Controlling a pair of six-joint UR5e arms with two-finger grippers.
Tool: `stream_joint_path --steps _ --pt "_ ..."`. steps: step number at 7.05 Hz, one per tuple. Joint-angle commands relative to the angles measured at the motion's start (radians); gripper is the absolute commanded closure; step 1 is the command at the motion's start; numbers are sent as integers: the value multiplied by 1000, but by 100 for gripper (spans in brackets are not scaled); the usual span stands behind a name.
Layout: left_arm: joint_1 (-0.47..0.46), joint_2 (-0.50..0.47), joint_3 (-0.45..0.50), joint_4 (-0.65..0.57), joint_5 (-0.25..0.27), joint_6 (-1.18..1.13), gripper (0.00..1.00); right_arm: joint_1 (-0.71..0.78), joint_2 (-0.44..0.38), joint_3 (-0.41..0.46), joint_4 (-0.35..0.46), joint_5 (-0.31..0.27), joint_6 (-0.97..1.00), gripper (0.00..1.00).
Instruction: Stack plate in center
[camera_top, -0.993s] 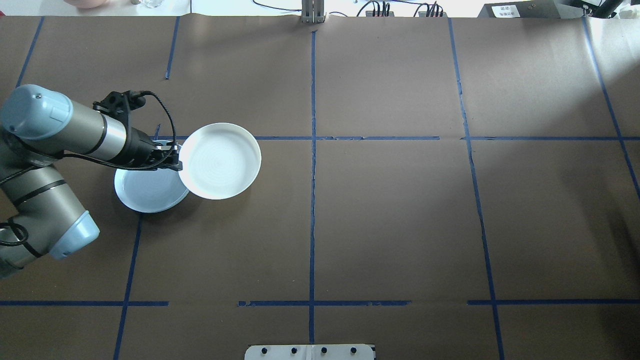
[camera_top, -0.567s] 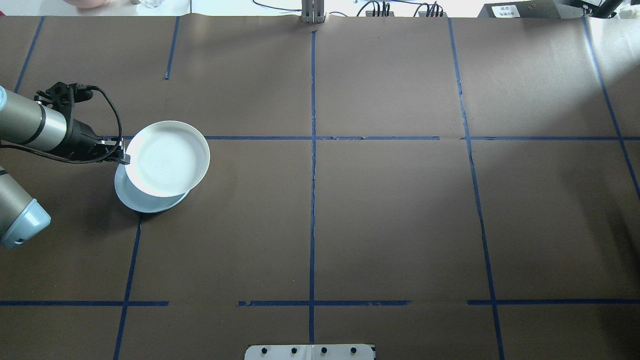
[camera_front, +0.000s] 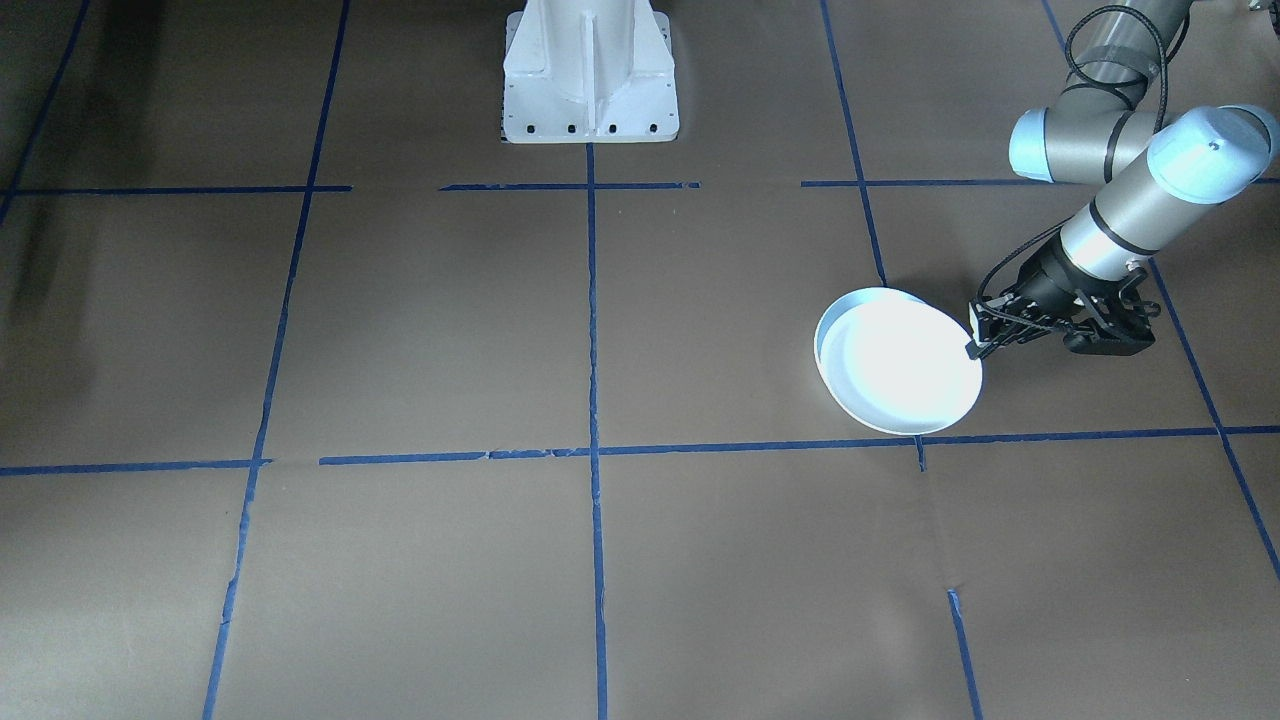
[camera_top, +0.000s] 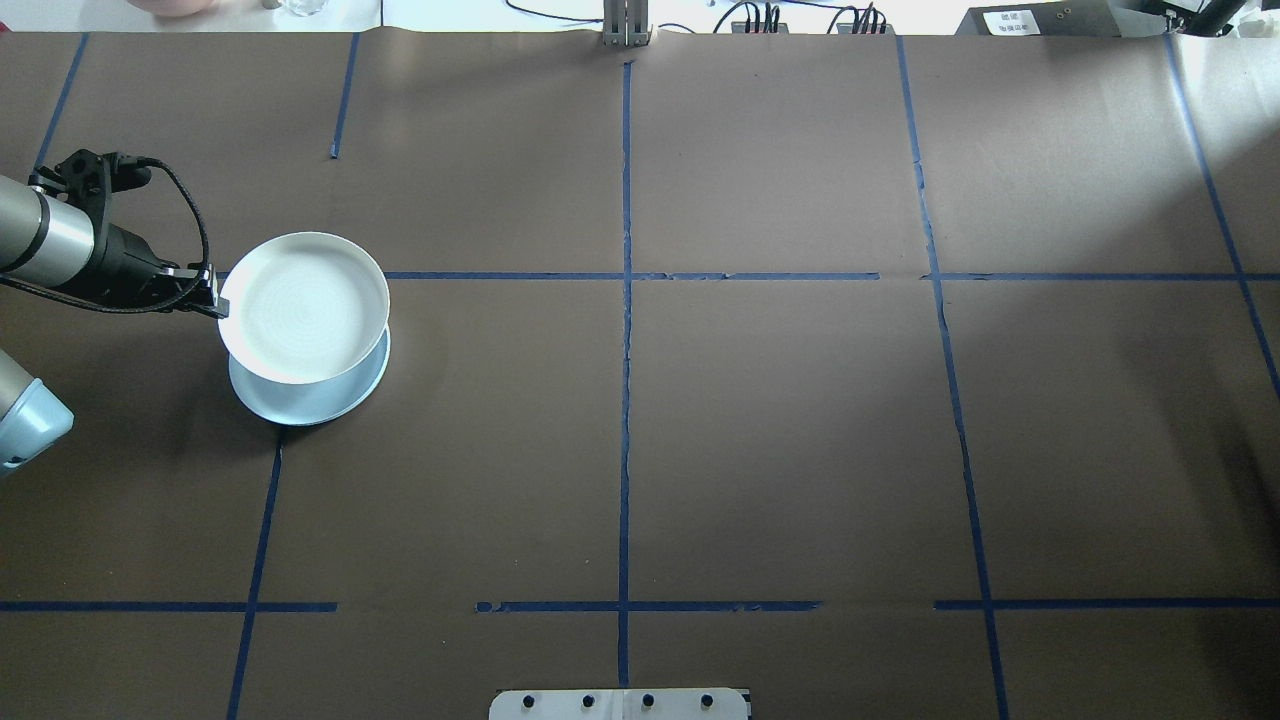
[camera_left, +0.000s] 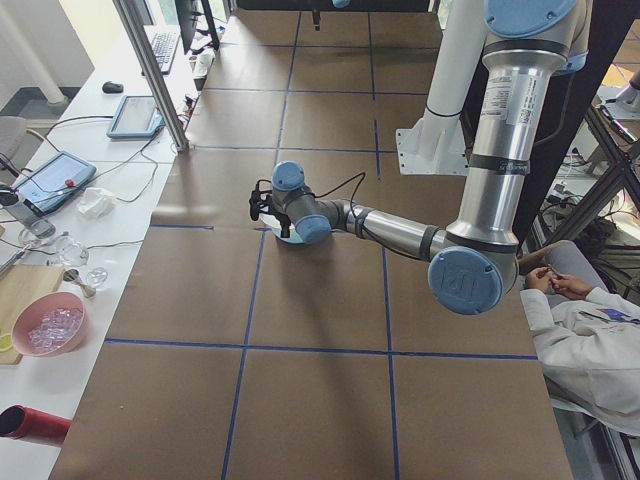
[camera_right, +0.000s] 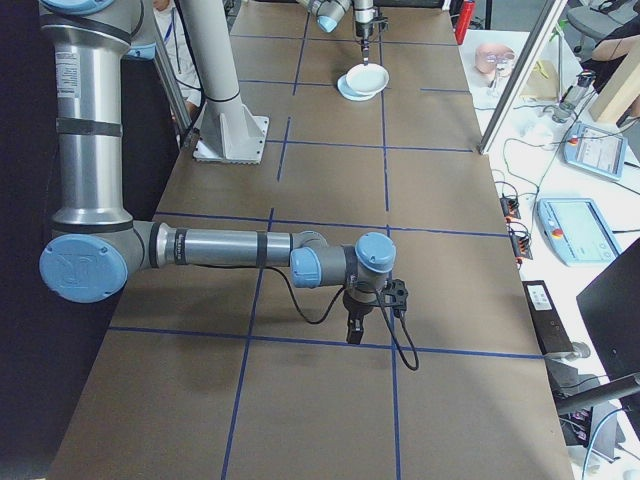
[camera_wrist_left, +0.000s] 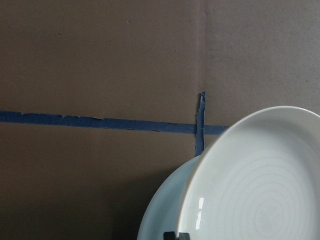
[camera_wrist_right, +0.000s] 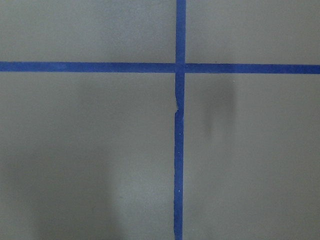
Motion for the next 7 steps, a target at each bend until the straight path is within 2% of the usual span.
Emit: stream_joint_path --steps 1,7 --pt "-3 25 -8 -5 -50 1 100 0 0 0 0 0 0 0" --pt "5 36 9 -38 -41 -7 100 0 0 0 0 0 0 0"
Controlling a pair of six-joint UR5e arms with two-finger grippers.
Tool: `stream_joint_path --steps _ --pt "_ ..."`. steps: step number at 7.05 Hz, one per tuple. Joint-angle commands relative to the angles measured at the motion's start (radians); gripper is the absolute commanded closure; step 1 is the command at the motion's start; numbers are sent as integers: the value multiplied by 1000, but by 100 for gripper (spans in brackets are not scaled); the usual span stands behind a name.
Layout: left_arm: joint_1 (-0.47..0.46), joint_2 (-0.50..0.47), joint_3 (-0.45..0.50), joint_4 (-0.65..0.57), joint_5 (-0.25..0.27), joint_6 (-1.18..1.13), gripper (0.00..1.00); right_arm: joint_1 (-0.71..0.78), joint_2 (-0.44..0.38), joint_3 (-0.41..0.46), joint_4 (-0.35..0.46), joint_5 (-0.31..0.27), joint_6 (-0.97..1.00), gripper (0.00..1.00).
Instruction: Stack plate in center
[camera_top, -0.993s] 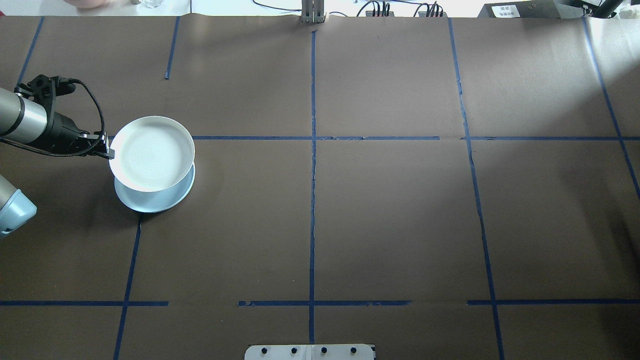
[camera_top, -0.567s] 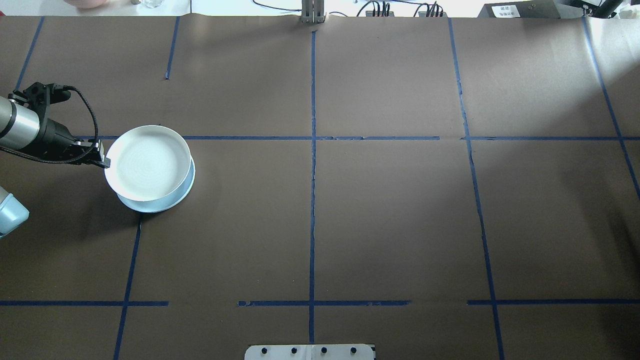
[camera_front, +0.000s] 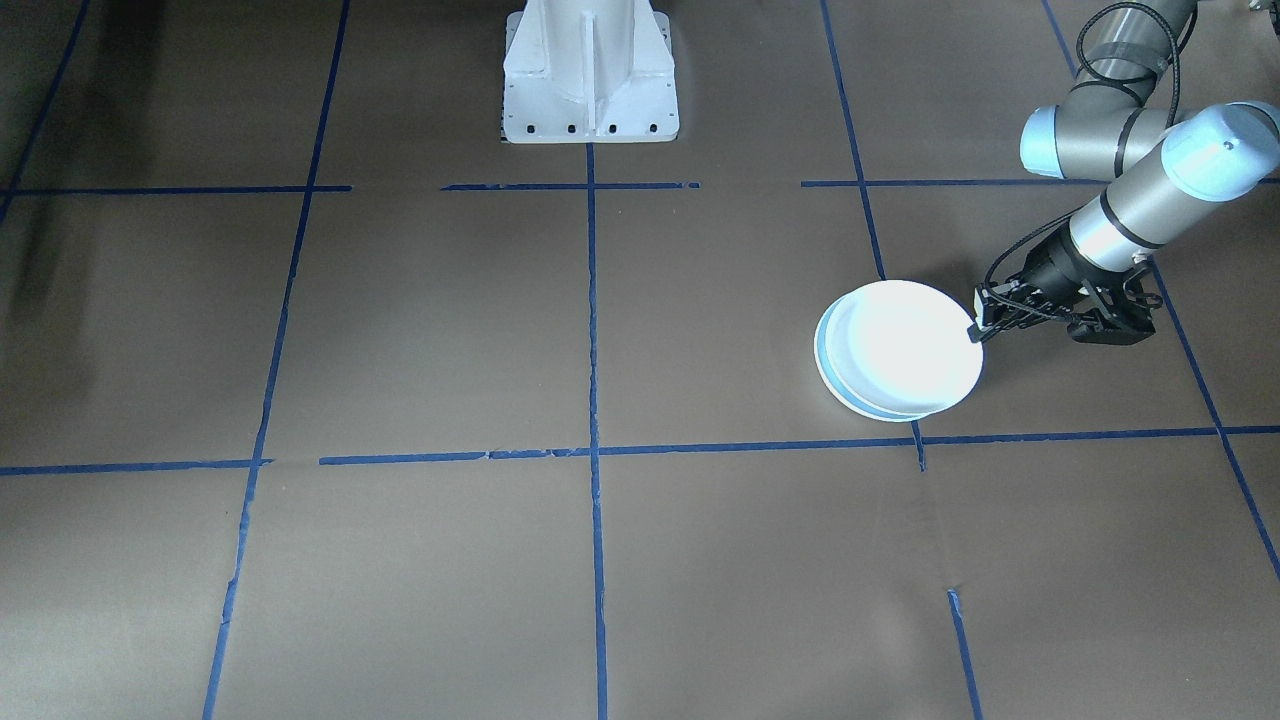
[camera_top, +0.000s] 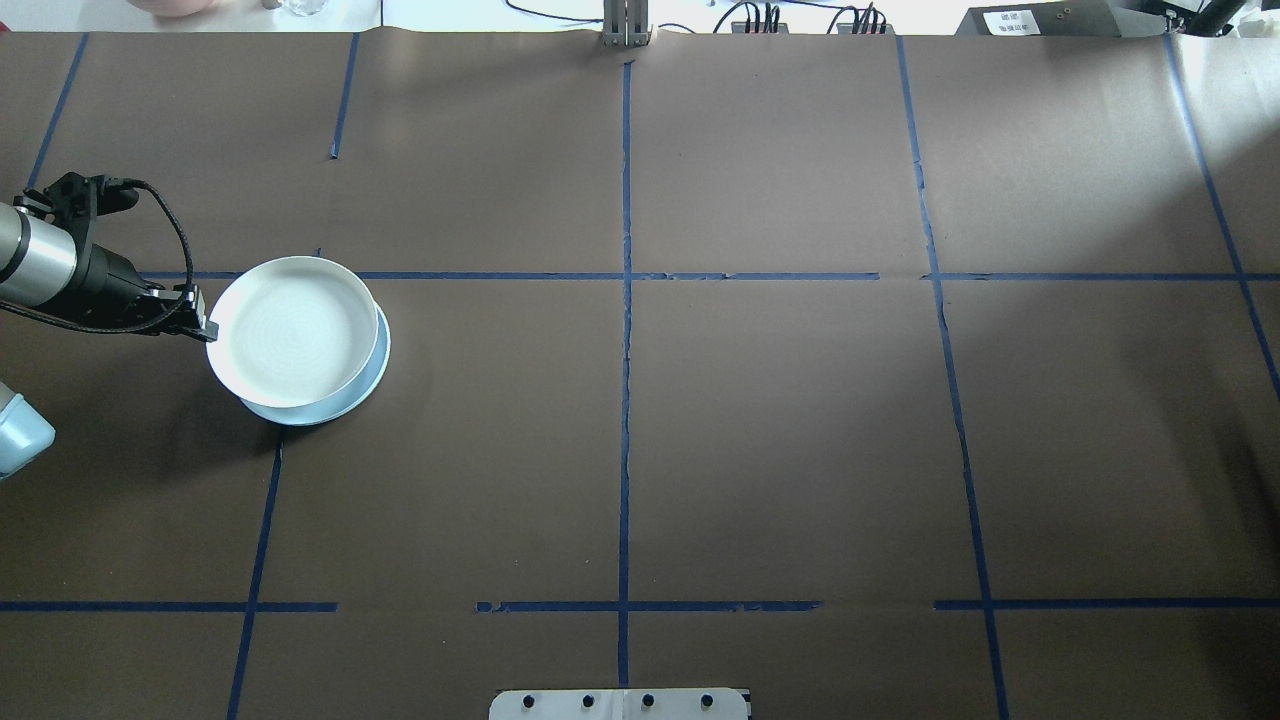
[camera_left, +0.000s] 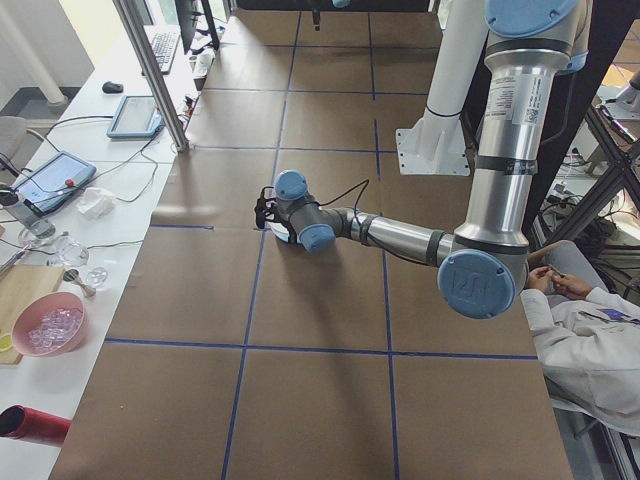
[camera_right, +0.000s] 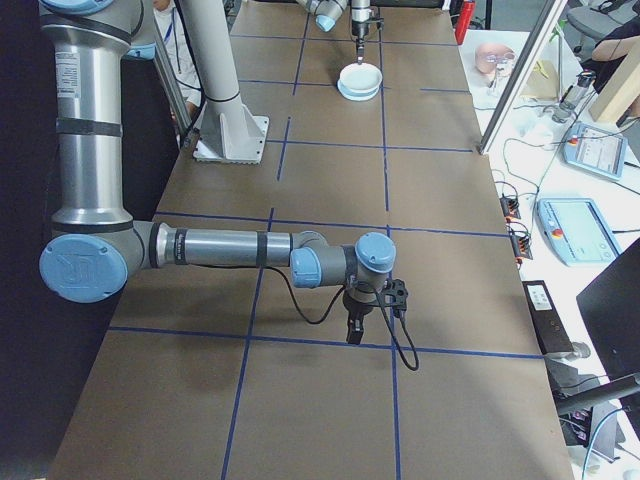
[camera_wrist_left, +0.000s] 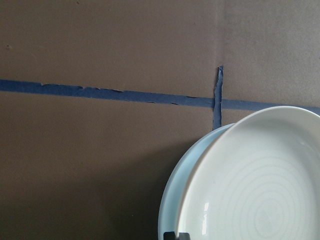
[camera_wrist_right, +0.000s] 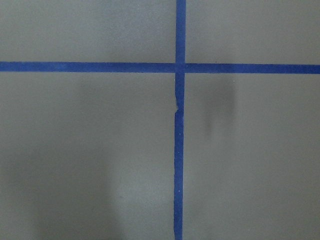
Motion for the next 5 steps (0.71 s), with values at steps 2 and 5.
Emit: stream_joint_path --steps 2,5 --pt "3 0 5 0 2 3 86 0 0 0 0 0 0 0" --pt "3 -5 11 0 1 4 45 0 0 0 0 0 0 0"
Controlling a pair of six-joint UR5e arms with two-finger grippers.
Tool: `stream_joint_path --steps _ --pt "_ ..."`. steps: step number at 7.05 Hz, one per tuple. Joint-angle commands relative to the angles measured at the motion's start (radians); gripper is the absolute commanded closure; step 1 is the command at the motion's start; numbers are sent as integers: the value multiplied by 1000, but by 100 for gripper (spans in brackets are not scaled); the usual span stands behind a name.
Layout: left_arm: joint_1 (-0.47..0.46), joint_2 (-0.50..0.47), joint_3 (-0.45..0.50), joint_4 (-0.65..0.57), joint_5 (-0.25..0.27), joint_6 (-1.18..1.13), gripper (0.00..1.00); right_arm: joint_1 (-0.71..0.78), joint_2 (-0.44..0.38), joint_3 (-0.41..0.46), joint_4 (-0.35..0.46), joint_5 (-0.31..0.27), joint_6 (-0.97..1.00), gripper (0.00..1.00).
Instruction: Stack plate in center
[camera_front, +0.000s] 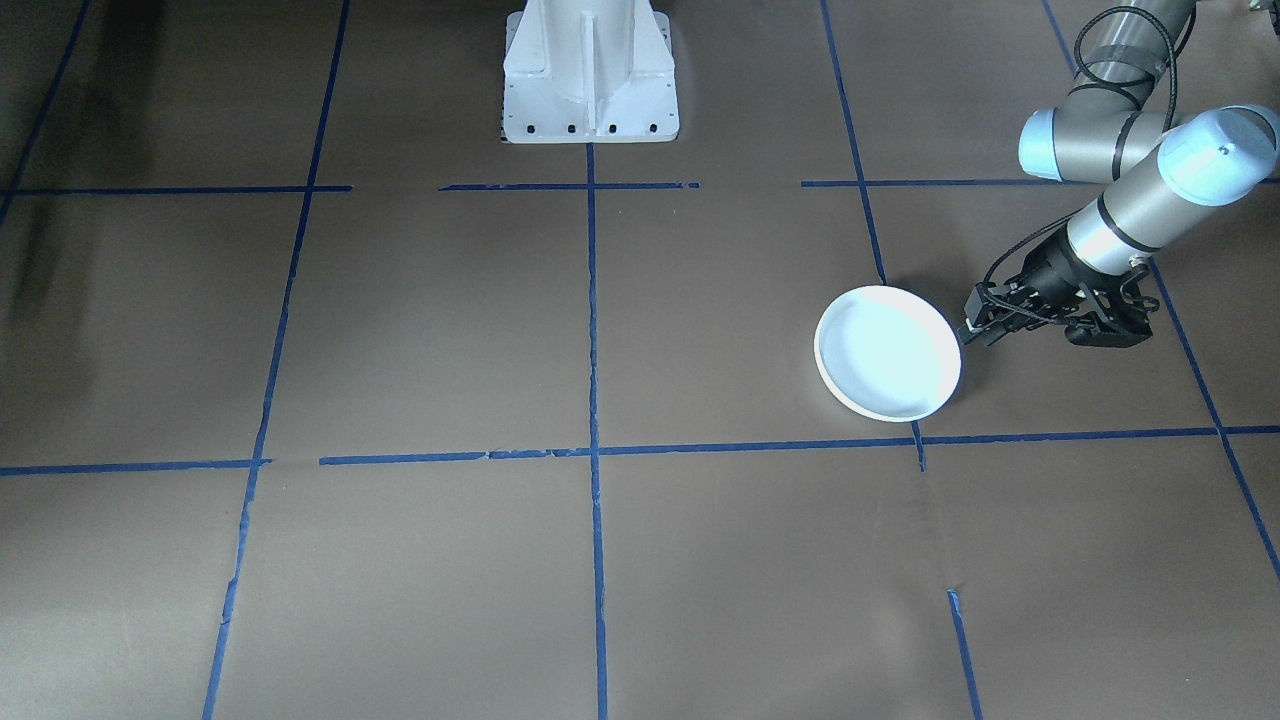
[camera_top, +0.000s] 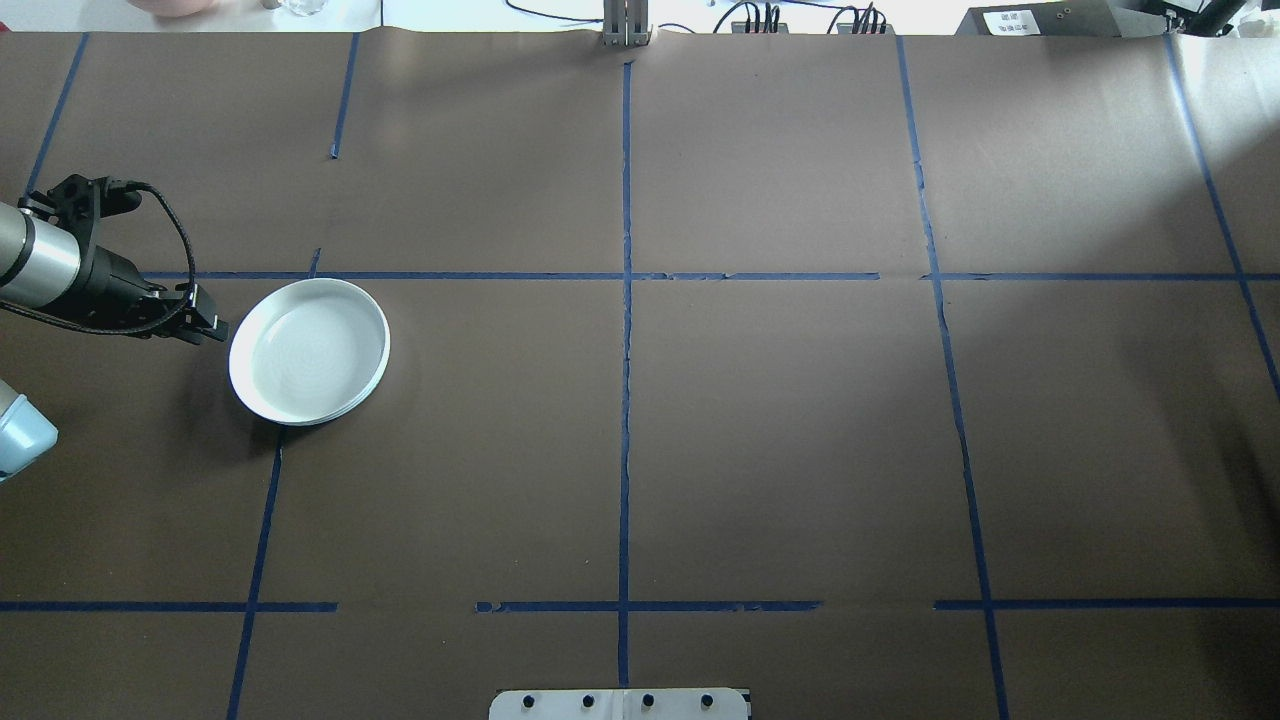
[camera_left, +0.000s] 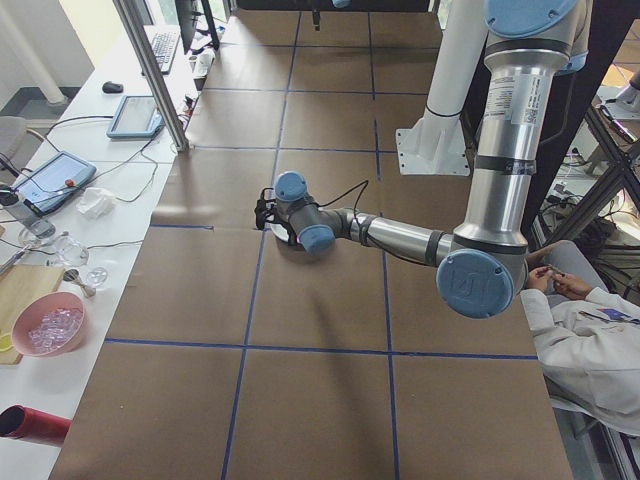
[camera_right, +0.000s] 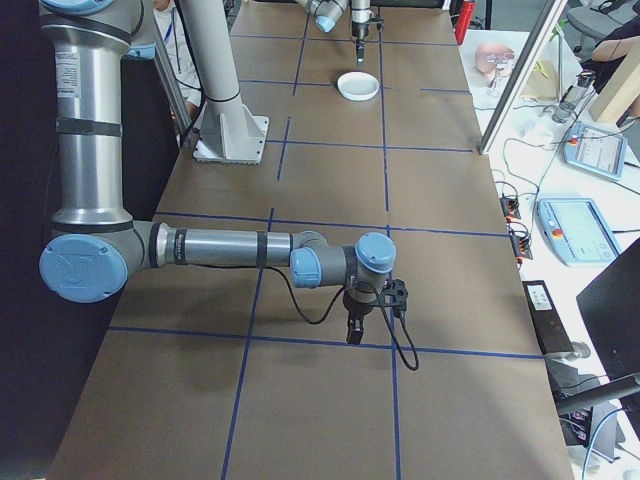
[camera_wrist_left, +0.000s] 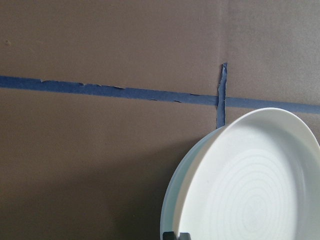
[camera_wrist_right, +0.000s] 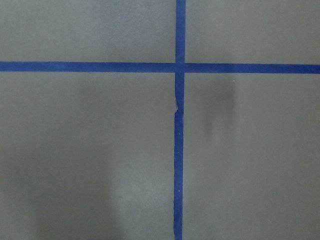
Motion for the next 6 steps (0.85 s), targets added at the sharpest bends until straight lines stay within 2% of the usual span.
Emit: stream_joint_path --steps 1,2,4,5,6 --pt "-3 0 1 0 -2 6 42 0 0 -1 0 0 0 0" --pt "-23 2 0 0 -5 10 40 0 0 1 0 0 0 0" --pt "-130 55 19 24 -10 239 31 0 0 1 0 0 0 0" --pt "-190 66 45 63 -12 335 31 0 0 1 0 0 0 0" --pt "-243 72 49 177 -16 522 30 0 0 1 0 0 0 0"
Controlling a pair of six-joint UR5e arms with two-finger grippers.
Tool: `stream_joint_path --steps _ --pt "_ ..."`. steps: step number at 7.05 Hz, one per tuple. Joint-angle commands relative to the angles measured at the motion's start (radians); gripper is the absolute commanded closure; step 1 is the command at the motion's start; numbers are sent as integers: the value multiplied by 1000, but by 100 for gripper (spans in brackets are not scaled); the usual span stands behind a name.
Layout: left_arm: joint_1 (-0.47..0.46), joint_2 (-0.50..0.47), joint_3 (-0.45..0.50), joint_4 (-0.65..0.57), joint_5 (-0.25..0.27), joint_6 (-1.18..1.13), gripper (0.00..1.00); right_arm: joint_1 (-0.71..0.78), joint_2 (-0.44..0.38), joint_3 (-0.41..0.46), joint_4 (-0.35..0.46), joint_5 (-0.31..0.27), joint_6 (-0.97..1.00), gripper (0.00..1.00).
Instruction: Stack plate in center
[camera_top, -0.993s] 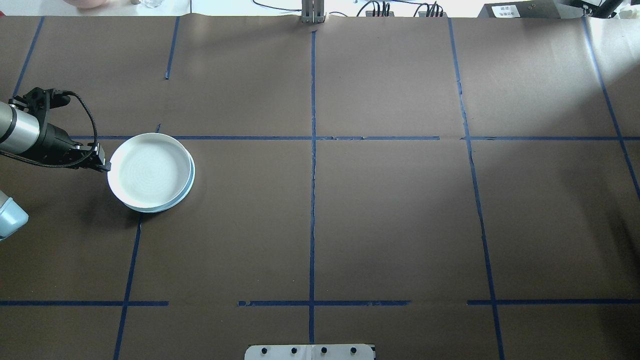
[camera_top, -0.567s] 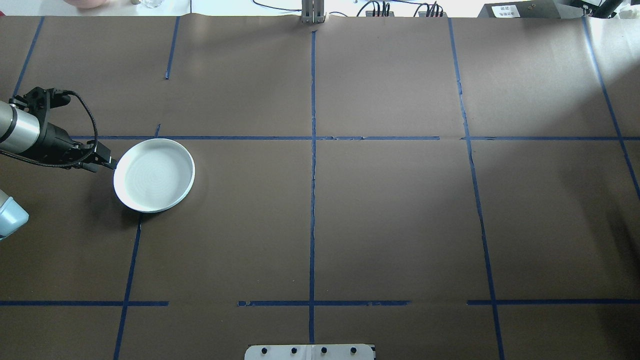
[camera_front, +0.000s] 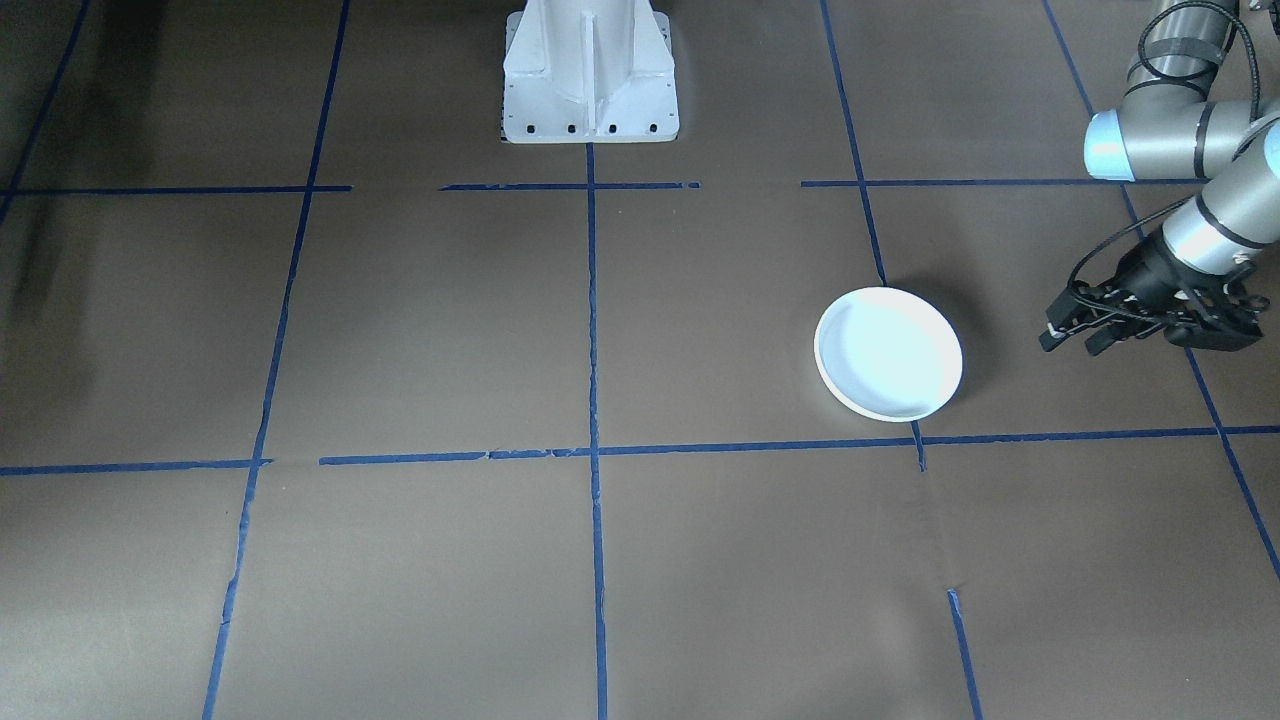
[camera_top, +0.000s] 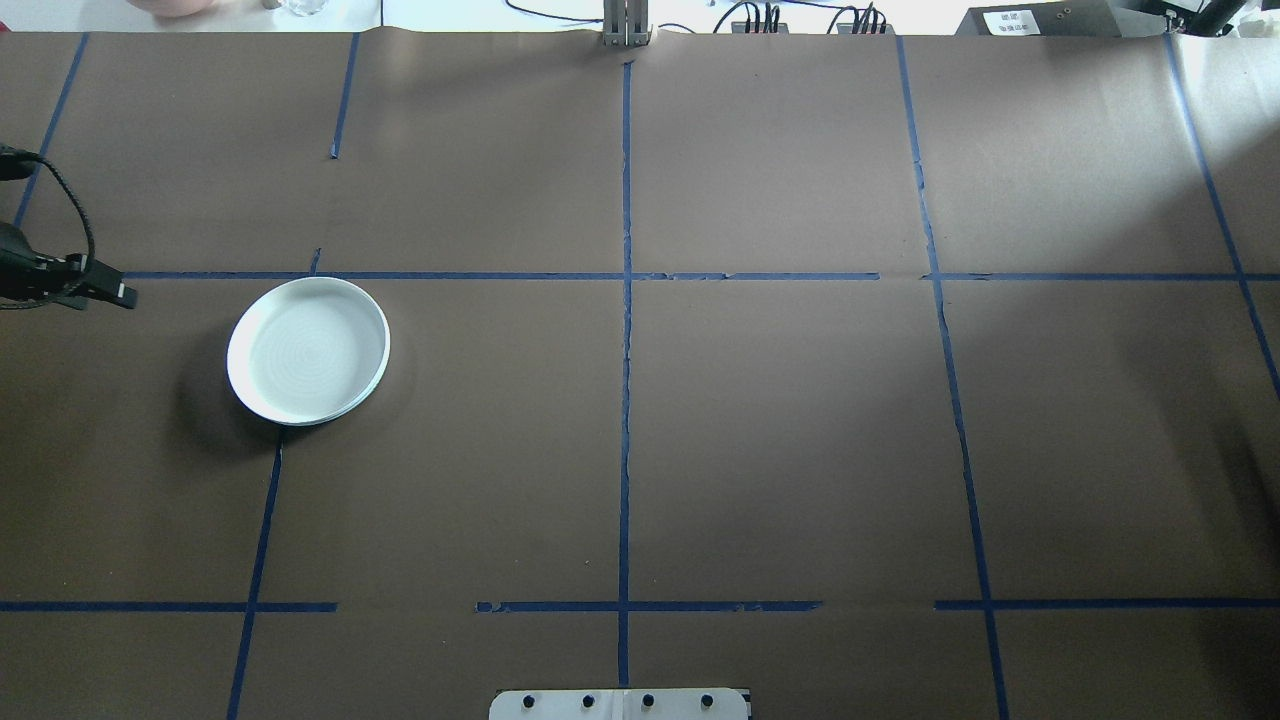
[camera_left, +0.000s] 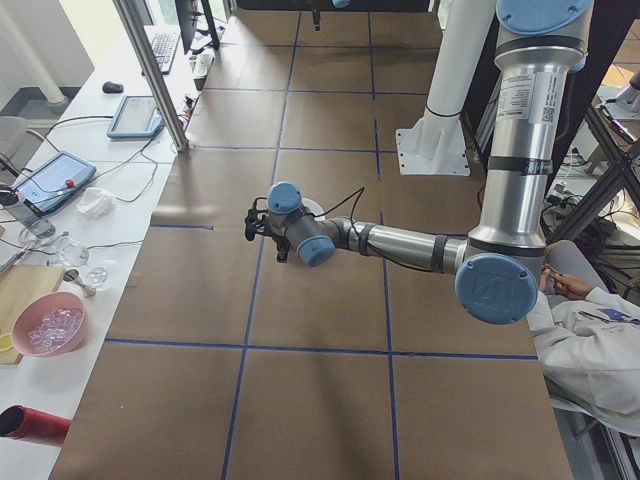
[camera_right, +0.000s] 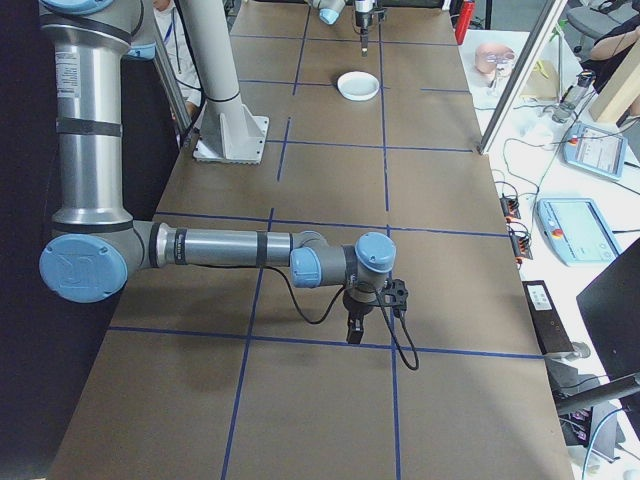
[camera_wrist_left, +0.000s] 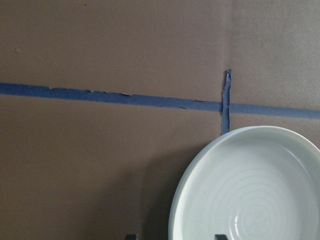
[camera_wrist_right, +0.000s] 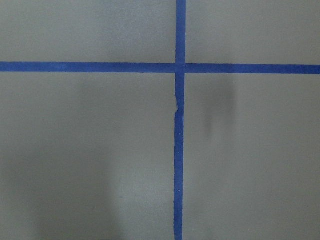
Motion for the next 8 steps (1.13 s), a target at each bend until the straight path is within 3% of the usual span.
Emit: stream_joint_path --steps 1,2,4,5,8 --pt "-213 22 17 227 -6 431 30 0 0 0 0 0 0 0" --pt "-307 19 51 298 -10 565 29 0 0 0 0 0 0 0" --pt "-430 16 150 288 -131 580 21 0 0 0 0 0 0 0" --pt "-430 5 154 296 -122 571 0 0 0 0 0 0 0 0" --pt "-430 19 154 302 -125 568 0 0 0 0 0 0 0 0"
